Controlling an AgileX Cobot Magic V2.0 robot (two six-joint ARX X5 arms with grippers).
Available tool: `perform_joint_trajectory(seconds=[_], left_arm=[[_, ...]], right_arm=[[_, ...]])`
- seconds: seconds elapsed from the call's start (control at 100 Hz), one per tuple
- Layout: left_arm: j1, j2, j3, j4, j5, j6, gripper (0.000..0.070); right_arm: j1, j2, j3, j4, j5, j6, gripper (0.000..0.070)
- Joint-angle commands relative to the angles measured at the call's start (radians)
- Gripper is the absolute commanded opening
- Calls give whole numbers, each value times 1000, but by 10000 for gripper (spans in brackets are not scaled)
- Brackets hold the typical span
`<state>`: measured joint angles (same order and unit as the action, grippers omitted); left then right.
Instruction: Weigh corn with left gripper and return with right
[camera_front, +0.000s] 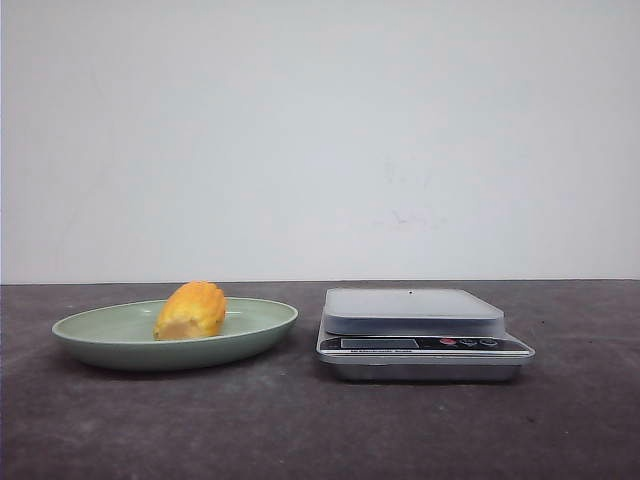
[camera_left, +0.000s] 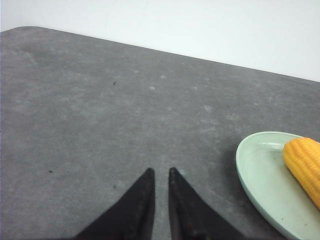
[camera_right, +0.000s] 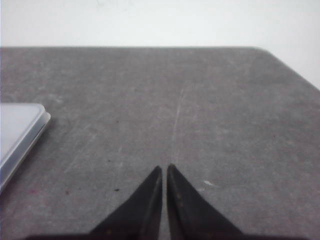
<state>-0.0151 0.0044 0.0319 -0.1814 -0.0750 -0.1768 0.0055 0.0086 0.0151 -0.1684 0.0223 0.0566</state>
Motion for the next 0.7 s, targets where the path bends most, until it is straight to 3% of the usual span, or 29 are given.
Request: perform_joint_trajectory(seconds=[0.0,0.69], left_arm=[[2,-1,-16,-5,1,7,0],[2,-1,-16,-5,1,7,0]], right_arm=[[1,-5,-5,19,4,14,10],[1,-5,-5,68,4,14,10]])
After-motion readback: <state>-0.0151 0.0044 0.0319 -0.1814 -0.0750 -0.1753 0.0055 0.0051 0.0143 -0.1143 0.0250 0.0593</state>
